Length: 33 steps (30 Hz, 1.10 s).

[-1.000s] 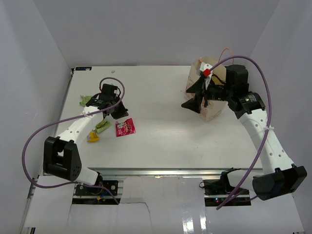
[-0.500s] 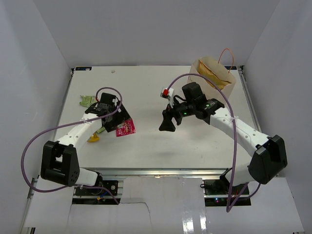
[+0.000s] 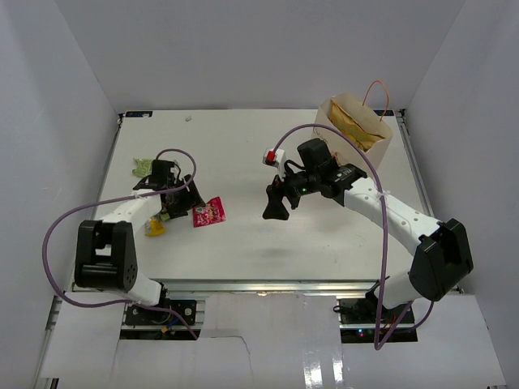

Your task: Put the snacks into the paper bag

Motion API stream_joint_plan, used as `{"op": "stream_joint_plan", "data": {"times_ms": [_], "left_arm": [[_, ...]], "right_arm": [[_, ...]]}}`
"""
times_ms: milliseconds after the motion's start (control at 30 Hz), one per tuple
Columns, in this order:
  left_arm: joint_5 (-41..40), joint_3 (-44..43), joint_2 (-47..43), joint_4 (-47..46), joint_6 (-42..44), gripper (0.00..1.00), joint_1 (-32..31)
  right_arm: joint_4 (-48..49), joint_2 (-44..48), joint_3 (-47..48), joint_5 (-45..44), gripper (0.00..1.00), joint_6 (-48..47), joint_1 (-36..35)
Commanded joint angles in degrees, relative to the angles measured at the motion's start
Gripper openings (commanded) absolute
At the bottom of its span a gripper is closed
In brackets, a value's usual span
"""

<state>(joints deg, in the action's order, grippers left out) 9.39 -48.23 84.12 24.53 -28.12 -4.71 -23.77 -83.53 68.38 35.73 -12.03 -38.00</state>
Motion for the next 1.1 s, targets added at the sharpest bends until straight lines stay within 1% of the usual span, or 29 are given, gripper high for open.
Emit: {"op": "stream_joint_plan", "data": {"times_ms": [0,167,200,233,300,333,367,433,467,500,567,633,667,700,733,767,800,833,900,933,1067], "left_arm": [[7.0,-2.7,3.8,-3.5,4.8,0.7,0.0],[6.3,-3.0,6.6,-3.1,4.6,0.62,0.0],[6.1,-2.8,6.8,-3.1,4.5,0.58,0.0],[6.2,-2.7,7.5,-3.1,4.4,0.51,0.1],[7.7,-2.4,7.8,-3.7,4.3,0.41,0.0],[8.5,-1.8,7.6,-4.1,4.2,0.34,0.1],[9.3,-1.4,7.2,-4.5,4.0,0.24,0.1],[13.0,0.0,5.6,-6.3,3.6,0.13,0.0],[14.7,0.5,4.9,-7.0,3.5,0.06,0.1],[18.3,1.2,4.2,-8.7,3.2,0.05,0.1],[22.4,3.7,1.3,-10.7,2.8,0.03,0.0],[28.3,6.2,-1.4,-14.9,1.4,0.02,-0.1],[30.1,8.7,-4.5,-16.6,0.7,0.01,-0.1],[32.0,10.0,-6.1,-20.0,-1.0,0.0,-0.1],[34.5,11.0,-7.5,-21.4,-1.8,0.0,-0.4],[35.9,11.8,-8.9,-22.8,-2.6,0.0,-0.6],[36.9,13.1,-11.2,-25.4,-4.5,0.0,-1.0],[38.2,13.7,-12.0,-26.7,-5.3,0.0,-1.3],[39.0,14.7,-13.8,-28.9,-6.8,0.0,-2.1],[39.0,15.1,-14.2,-29.4,-7.9,0.0,-2.8],[38.3,16.3,-15.3,-30.9,-9.8,0.0,-5.0]], "right_arm": [[0.7,0.6,1.1,-0.1,0.85,-1.5,-0.2],[0.1,0.6,1.0,0.0,0.86,-2.2,-0.2],[0.1,0.6,1.0,0.1,0.86,-2.2,-0.2],[0.1,0.6,0.9,0.4,0.86,-2.3,-0.2],[-0.1,0.3,1.0,1.3,0.86,-2.6,-0.2],[-0.4,0.1,1.1,1.8,0.86,-3.0,-0.2],[-0.7,-0.1,1.2,3.0,0.86,-4.0,-0.2],[-2.2,-0.6,1.4,5.9,0.86,-5.6,-0.3],[-2.7,-1.1,1.5,7.0,0.86,-6.3,-0.2],[-3.6,-1.4,1.7,7.8,0.85,-7.6,-0.2],[-4.9,-2.6,2.2,10.0,0.85,-8.5,-0.3],[-6.3,-3.7,2.8,10.1,0.86,-7.9,-0.5],[-6.5,-5.0,3.4,9.2,0.86,-7.1,-0.4],[-6.5,-5.6,3.7,8.3,0.86,-5.0,-0.4],[-5.9,-5.9,3.9,7.0,0.86,-2.8,-0.4],[-3.1,-6.8,3.6,2.9,0.87,0.7,-0.5],[-1.5,-7.3,3.6,-0.1,0.89,8.1,-0.5],[-0.5,-7.8,4.0,-4.1,0.9,10.5,-0.7],[0.7,-9.4,5.5,-5.7,0.93,14.9,-0.8],[1.0,-9.6,5.9,-5.4,0.93,17.6,-0.8],[3.3,-11.3,7.6,-1.6,0.94,22.7,-1.2]]}}
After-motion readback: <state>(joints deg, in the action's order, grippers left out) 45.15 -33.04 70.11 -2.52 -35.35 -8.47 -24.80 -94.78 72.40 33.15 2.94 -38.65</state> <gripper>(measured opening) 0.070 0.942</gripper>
